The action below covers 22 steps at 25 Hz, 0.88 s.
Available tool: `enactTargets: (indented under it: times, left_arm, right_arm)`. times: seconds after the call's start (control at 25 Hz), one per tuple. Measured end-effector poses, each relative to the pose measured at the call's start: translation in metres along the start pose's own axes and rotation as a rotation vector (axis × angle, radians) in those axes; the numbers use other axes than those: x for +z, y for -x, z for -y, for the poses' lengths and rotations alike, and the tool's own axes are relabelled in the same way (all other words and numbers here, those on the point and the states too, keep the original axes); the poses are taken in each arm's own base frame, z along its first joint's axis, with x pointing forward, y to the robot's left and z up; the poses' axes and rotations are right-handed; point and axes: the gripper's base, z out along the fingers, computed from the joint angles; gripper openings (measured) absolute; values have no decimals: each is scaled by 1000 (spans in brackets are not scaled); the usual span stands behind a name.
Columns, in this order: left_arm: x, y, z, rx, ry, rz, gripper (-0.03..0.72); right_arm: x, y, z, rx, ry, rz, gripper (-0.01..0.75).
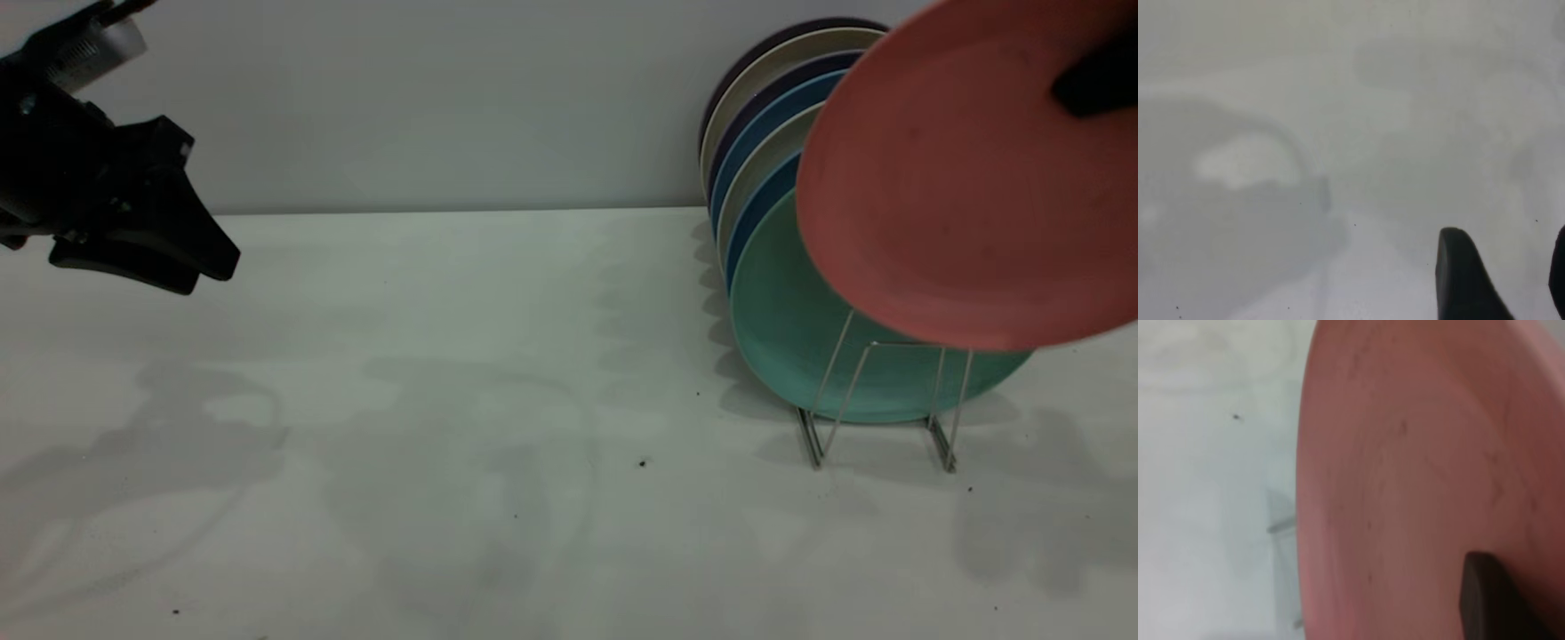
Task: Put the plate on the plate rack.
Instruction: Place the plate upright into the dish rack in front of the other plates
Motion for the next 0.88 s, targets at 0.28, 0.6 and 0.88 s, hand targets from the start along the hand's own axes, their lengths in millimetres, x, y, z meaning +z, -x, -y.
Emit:
enactTargets:
  times: [0.28,0.6,0.88]
  left_arm:
    - [0,0,0,0,5,2,356]
    - [0,0,-1,0,6,3,356]
    - [0,1,-1,0,13,9,356]
  right_arm:
    - [3,18,5,-114,12,-1,123]
    - [28,16,10,-130,45,-15,123]
    - [43,7,9,-115,57,-43,123]
